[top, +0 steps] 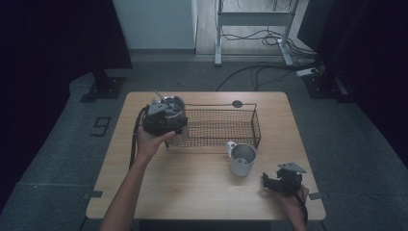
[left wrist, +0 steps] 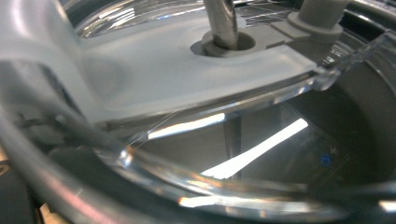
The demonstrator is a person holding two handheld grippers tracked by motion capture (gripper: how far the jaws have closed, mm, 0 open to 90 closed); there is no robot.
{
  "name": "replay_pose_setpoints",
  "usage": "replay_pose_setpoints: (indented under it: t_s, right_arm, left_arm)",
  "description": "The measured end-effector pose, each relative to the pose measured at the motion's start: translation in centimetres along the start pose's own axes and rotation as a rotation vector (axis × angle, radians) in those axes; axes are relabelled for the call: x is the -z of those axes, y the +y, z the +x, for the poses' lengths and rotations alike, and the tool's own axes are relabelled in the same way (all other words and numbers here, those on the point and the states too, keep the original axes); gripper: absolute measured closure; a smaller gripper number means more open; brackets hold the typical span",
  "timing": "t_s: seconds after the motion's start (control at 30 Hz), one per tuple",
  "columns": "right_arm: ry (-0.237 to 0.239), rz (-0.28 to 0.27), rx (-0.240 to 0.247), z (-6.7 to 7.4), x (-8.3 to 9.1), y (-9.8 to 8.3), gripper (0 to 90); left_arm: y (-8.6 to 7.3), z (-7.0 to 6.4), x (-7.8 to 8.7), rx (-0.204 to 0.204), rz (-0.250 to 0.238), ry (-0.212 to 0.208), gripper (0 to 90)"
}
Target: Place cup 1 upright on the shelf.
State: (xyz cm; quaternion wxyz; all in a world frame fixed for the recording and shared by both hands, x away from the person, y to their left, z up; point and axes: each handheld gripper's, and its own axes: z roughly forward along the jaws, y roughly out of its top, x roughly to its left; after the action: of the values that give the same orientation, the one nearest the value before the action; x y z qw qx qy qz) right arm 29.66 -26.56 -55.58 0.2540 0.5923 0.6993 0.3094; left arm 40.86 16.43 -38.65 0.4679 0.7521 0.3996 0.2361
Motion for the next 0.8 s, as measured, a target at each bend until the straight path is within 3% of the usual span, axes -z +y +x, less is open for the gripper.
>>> replay_pose_setpoints:
  t_s: [0.8]
  right_arm:
    - [-0.001, 0.0, 0.0, 0.0, 0.0, 0.0, 9.9]
  left_arm:
    - [0.3, -0.1, -1.9, 0.033, -0.005, 0.009, 4.1]
